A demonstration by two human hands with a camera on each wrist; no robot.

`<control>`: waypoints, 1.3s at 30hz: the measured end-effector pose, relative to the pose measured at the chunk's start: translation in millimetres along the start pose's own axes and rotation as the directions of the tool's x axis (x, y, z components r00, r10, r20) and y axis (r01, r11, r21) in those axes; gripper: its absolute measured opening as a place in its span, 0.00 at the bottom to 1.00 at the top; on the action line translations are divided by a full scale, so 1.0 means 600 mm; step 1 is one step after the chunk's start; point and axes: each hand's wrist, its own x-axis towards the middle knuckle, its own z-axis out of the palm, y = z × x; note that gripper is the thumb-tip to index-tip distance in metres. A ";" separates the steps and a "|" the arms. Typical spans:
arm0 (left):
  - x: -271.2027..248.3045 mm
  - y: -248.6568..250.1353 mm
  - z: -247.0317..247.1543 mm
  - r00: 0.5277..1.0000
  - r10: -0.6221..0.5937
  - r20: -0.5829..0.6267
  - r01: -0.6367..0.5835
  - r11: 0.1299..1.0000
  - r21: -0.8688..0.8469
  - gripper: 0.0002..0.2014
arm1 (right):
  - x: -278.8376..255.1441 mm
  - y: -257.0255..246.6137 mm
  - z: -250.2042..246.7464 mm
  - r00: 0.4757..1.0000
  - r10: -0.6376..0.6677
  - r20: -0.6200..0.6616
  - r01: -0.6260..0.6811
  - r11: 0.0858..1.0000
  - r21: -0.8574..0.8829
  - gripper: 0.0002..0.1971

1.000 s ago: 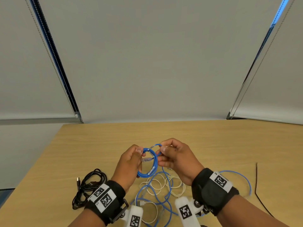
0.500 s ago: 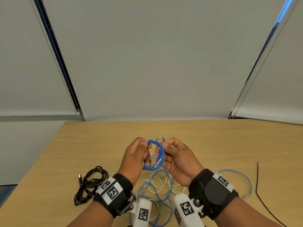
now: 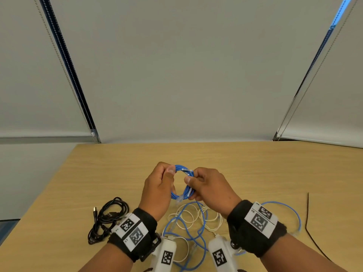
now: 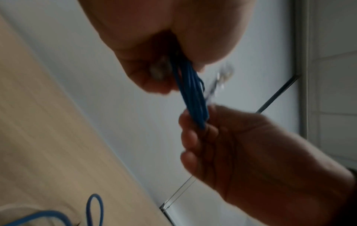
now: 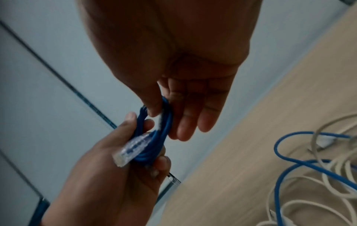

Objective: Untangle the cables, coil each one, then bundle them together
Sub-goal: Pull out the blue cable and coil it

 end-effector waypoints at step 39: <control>-0.052 -0.208 -0.283 0.839 -0.359 -0.409 0.530 0.712 0.461 0.13 | 0.014 0.069 0.152 0.775 0.305 0.553 0.087 0.816 -0.571 0.19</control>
